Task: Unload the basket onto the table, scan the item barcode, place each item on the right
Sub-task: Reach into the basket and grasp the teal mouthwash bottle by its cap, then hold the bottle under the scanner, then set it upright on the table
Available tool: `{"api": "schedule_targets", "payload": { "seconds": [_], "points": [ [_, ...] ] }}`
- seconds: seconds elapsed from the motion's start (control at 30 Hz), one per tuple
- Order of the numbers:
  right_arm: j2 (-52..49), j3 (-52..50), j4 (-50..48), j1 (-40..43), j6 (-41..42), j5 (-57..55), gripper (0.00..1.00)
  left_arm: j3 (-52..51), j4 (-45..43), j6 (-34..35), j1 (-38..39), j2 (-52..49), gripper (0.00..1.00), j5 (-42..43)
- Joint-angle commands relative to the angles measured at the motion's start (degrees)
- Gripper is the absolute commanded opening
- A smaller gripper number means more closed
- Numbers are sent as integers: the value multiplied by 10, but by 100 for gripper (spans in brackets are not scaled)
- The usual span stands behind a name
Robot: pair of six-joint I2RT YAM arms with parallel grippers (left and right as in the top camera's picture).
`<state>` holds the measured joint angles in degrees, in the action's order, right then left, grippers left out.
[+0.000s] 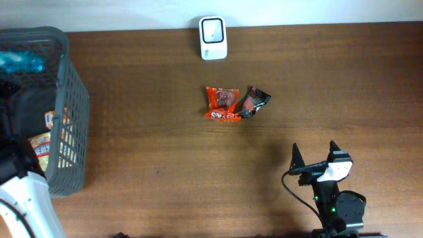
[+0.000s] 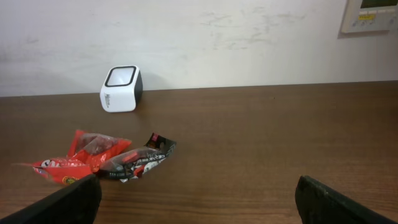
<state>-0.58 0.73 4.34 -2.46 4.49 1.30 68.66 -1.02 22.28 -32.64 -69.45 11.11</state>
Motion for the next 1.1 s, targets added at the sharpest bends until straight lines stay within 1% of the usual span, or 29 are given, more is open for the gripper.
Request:
{"api": "schedule_targets", "payload": {
  "seconds": [0.0,0.03,0.1,0.13,0.2,0.27,0.37,0.43,0.5,0.53,0.6,0.63,0.67,0.7,0.73,0.8,1.0,1.07],
  "points": [
    [4,-4,2,0,2,-5,98,26,-22,76,81,26,0,111],
    [4,-4,2,-1,2,-5,99,26,-22,77,130,24,0,112],
    [4,-4,2,-1,2,-5,98,26,-27,77,205,19,0,102],
    [4,-4,2,0,2,-5,98,26,-33,77,257,10,0,71],
    [4,-4,2,-1,2,-5,98,26,-45,77,335,-16,0,10],
    [4,-4,2,-1,2,-5,98,26,-69,77,419,-62,0,-28],
    [4,-4,2,0,2,-5,98,26,-127,77,508,-154,0,-47],
    [4,-4,2,-1,2,-5,99,26,-195,77,560,-236,0,-50],
    [4,-4,2,0,2,-5,98,26,-245,77,586,-290,0,-63],
    [4,-4,2,-1,2,-5,98,26,-265,77,599,-317,0,-83],
    [4,-4,2,-1,2,-5,98,26,-267,76,618,-358,0,-141],
    [4,-4,2,-1,2,-5,98,26,-264,56,624,-377,0,-160],
    [4,-4,2,-1,2,-5,98,26,-264,35,627,-386,0,-161],
    [4,-4,2,-1,2,-5,98,26,-263,-7,632,-399,0,-161],
    [4,-4,2,-1,2,-5,98,26,-259,-34,634,-406,0,-161],
    [4,-4,2,0,2,-5,98,26,-248,-72,634,-420,0,-161],
    [4,-4,2,-1,2,-5,98,26,-238,-74,643,-441,0,-161],
    [4,-4,2,0,2,-5,98,26,-237,-74,652,-441,4,-161]
  ]
}}
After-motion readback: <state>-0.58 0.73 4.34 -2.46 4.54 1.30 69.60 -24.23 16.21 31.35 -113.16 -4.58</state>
